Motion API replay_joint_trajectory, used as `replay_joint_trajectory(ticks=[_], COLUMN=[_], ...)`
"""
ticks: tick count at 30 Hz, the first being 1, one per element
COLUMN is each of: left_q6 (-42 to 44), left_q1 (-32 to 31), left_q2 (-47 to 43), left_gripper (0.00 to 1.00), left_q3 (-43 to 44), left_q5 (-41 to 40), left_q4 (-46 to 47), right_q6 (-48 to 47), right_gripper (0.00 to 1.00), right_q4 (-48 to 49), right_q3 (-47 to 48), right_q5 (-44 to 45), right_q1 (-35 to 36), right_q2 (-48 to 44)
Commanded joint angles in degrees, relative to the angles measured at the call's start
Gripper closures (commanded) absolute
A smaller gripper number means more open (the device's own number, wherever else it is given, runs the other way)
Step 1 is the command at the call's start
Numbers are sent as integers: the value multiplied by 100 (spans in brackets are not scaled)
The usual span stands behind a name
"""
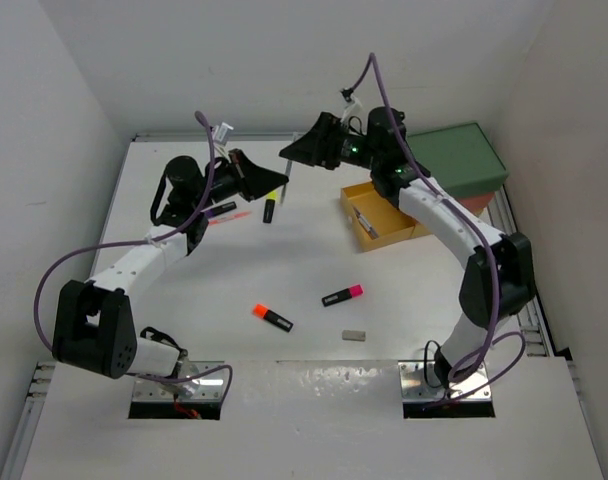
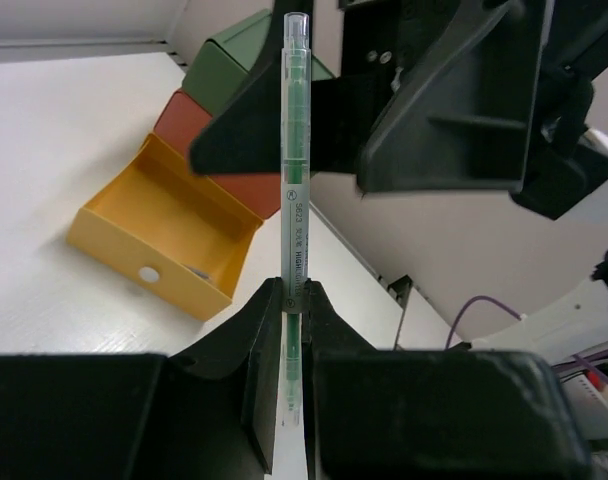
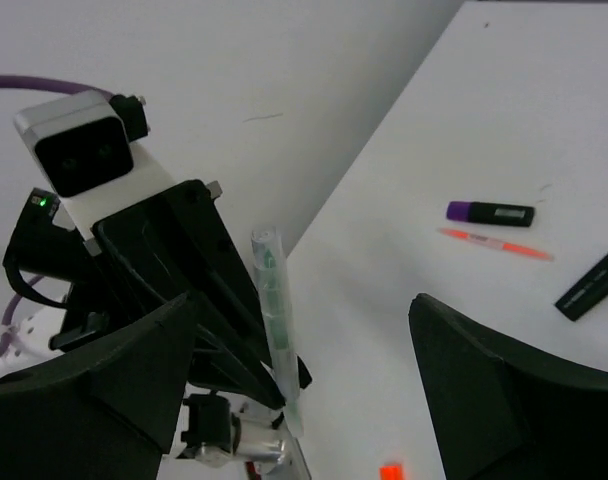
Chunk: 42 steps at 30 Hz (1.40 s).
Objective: Sort the stationery into containers
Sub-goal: Pick up the pen from the center of the board, then place the pen in the drawer.
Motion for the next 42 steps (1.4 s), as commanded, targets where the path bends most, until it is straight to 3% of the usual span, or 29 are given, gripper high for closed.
replay_joint_trajectory(ticks=[1, 2, 5, 6, 8, 9, 11, 13, 15, 17, 18, 19, 20, 24, 28, 35, 37, 41, 42], left_q6=[-333, -351, -361, -282, 279, 621, 1868, 3103, 3881, 5450, 5458, 6085, 6578, 7188, 7549, 7971, 8094, 8261, 8271], left_q1=[20, 11, 28, 37, 90, 116, 282, 432, 687, 889, 942, 986, 995, 1004, 960, 890, 864, 846, 829], left_q2=[-267, -285, -311, -320, -390, -408, -382, -216, -22, 556, 559, 863, 1145, 1691, 2184, 2984, 3159, 3607, 3661], left_gripper=[100, 100, 100, 95, 76, 56, 48, 42, 36, 35, 34, 27, 27, 26, 26, 28, 29, 32, 32], left_q3=[-3, -21, -83, -65, 119, 259, 672, 962, 1497, 2171, 2394, 2779, 2948, 3301, 3485, 3872, 3995, 4136, 4136], left_q5=[180, 180, 224, 251, 304, 286, 242, -28, -397, -915, -918, -1414, -1584, -2253, -2579, -3053, -3176, -3151, -3151], left_q4=[482, 517, 526, 456, -358, -840, -2190, -3700, -4515, -5954, -5961, -6474, -6714, -7234, -7419, -7534, -7595, -7744, -7753], right_q6=[130, 77, -186, -213, -274, -327, -781, -1239, -2292, -3614, -3971, -4654, -4965, -6265, -6673, -6937, -6981, -7007, -6990], right_gripper=[16, 18, 54, 72, 83, 92, 99, 100, 100, 100, 100, 100, 100, 100, 100, 99, 95, 74, 64], right_q4=[434, 355, 258, 214, 109, 56, -224, -775, -1722, -2802, -2809, -3419, -3938, -4611, -4620, -4524, -4523, -4734, -4760], right_q3=[400, 418, 418, 418, 409, 409, 400, 435, 645, 995, 998, 1215, 1426, 1639, 1490, 1174, 1138, 1217, 1218], right_q5=[-163, -163, -84, 12, 66, 109, 171, 294, 443, 933, 936, 1284, 1427, 2078, 2604, 2703, 2720, 2738, 2738], right_q1=[209, 279, 350, 333, 202, 157, -53, -246, -510, -738, -801, -871, -915, -986, -1030, -1065, -1065, -1100, -1109], right_q2=[155, 217, 279, 279, 261, 218, 121, -37, -125, -64, -64, 41, 129, 611, 990, 1421, 1535, 1694, 1694])
